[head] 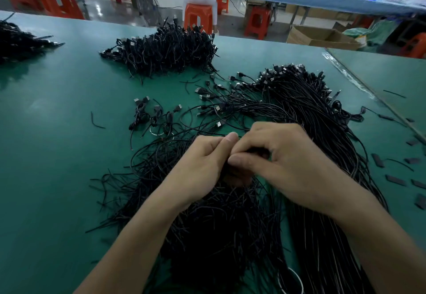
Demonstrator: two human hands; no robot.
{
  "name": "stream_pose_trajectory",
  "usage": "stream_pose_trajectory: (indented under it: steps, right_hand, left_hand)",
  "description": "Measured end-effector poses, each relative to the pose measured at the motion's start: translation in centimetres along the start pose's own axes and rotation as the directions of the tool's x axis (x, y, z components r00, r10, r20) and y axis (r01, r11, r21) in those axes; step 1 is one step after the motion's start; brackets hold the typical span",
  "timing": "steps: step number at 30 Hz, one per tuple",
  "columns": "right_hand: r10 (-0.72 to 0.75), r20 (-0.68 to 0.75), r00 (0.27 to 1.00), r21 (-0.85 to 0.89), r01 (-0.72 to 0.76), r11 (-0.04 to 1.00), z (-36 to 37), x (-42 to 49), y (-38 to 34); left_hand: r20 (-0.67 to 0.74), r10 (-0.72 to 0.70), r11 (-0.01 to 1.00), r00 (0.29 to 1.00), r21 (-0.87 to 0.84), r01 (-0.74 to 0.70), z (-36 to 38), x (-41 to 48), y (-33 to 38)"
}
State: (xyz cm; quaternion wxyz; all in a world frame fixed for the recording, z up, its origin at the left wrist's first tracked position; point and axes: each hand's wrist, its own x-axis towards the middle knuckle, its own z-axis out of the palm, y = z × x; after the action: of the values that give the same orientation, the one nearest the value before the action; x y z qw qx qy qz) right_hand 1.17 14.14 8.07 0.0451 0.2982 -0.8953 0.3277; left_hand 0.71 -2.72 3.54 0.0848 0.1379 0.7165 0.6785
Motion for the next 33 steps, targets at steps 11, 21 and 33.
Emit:
stream_pose_trajectory:
  steps: [11, 21, 33]
  right_hand:
    - [0.042, 0.143, 0.989, 0.445, -0.103, 0.890, -0.6, 0.8, 1.9]
    - [0.021, 0.075, 0.997, 0.092, -0.028, 0.995, 0.4, 0.9, 0.7]
    - [0.124, -0.062, 0.990, 0.202, -0.109, 0.973, 1.2, 1.8, 2.0]
  left_hand:
    - [0.309, -0.105, 0.940, 0.945, -0.279, 0.195, -1.4, -0.4, 0.0]
    - [0.044, -0.141, 0.975, 0.989, -0.170, 0.147, -0.6, 0.2, -0.5]
    - [-0.160, -0.166, 0.984, 0.973, -0.093, 0.153, -0.9, 0.4, -0.8]
